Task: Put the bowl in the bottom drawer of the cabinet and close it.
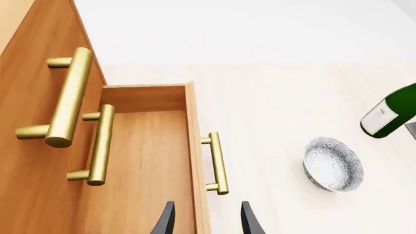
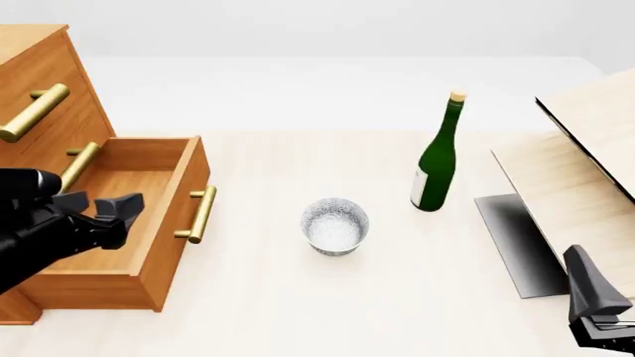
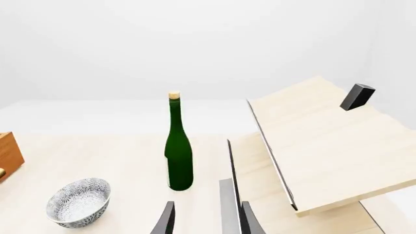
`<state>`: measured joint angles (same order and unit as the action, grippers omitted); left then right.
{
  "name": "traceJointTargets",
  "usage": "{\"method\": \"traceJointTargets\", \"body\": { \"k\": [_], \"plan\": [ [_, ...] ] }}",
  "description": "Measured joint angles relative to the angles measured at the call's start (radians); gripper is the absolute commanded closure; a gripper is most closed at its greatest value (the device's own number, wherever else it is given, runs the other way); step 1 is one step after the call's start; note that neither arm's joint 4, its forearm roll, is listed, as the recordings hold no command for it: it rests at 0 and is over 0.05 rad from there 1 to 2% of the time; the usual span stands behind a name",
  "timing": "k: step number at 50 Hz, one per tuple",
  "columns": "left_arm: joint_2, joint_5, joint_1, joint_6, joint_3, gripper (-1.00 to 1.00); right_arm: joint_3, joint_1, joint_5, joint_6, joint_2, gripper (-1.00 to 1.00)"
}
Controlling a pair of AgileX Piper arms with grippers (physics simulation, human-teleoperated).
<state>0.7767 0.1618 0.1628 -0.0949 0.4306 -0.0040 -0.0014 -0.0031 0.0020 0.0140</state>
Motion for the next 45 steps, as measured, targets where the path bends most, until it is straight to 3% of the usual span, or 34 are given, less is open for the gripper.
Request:
{"method": "traceJointTargets", "body": {
  "k": [45],
  "plan": [
    [0.2, -0.086, 0.011, -0.086, -0.004, -1.0, 0.0, 0.0, 0.0, 0.0, 0.0, -1.0]
  ]
}}
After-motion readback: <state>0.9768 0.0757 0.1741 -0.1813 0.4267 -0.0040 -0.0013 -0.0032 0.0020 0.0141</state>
